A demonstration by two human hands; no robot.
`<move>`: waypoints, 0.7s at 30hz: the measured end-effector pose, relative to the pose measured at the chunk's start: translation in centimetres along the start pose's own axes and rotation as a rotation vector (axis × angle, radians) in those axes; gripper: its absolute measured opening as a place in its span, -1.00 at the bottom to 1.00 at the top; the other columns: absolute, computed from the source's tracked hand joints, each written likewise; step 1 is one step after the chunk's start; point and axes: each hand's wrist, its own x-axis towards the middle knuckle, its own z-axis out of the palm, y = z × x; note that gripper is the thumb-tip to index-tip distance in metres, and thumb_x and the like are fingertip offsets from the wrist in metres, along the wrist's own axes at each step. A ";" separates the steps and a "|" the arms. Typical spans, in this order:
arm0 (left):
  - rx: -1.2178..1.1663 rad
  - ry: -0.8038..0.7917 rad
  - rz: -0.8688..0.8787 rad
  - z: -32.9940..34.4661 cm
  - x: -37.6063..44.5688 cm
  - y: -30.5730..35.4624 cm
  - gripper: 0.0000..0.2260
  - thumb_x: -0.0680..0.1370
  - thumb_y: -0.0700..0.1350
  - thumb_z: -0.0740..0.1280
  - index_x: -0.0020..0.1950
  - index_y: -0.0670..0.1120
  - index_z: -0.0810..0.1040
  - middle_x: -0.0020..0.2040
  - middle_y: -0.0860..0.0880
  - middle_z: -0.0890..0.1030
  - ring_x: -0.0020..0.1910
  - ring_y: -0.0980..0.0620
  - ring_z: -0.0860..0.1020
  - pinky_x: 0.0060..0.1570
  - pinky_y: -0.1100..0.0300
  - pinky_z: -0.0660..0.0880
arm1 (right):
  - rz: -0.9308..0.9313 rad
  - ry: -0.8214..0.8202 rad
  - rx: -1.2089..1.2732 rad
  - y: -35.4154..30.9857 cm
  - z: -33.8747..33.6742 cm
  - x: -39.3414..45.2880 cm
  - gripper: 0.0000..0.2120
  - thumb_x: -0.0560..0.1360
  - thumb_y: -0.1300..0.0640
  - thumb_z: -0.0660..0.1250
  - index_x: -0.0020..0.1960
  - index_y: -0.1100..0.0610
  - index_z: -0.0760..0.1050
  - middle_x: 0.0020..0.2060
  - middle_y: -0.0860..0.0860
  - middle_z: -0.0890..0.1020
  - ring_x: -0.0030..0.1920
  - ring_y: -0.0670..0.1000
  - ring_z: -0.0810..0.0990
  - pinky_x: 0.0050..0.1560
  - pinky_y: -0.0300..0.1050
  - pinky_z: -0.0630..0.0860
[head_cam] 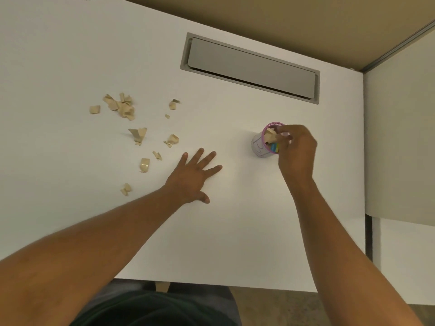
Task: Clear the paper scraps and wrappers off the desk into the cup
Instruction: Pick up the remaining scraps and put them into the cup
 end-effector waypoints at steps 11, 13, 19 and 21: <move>-0.447 0.840 -0.359 1.8 -14.2 -7.5 -0.81 0.67 -0.11 0.25 0.23 -0.02 0.59 0.15 0.02 0.54 0.16 -0.04 0.52 0.17 0.07 0.47 | -0.737 -0.469 -0.112 -7.5 12.3 -15.7 -0.69 0.55 0.30 0.39 0.29 0.18 0.63 0.27 0.15 0.65 0.30 0.22 0.61 0.30 0.16 0.58; -0.457 0.820 -0.442 2.4 -15.9 -9.9 -0.78 0.69 -0.19 0.23 0.29 -0.05 0.58 0.19 -0.01 0.55 0.22 -0.04 0.51 0.23 0.08 0.49 | -1.072 -0.664 -0.141 -8.9 15.2 -19.2 -0.60 0.68 0.19 0.23 0.51 0.11 0.45 0.51 0.14 0.46 0.54 0.22 0.40 0.56 0.21 0.30; -0.471 0.690 -0.444 1.8 -15.7 -13.6 -0.67 0.69 -0.13 0.27 0.46 -0.01 0.49 0.42 -0.03 0.48 0.37 -0.05 0.50 0.29 0.02 0.59 | -1.317 -0.753 -0.353 -12.5 20.6 -21.1 -0.54 0.74 0.12 0.04 0.63 0.13 0.22 0.63 0.09 0.24 0.66 0.26 0.07 0.62 0.36 0.02; -0.444 0.676 -0.406 1.1 -14.6 -14.1 -0.62 0.68 -0.07 0.30 0.51 0.01 0.46 0.50 -0.03 0.41 0.38 -0.06 0.48 0.28 0.04 0.58 | -1.278 -0.622 -0.364 -12.8 20.8 -19.5 -0.59 0.72 0.17 0.12 0.55 0.19 0.38 0.56 0.13 0.39 0.61 0.28 0.23 0.58 0.37 0.15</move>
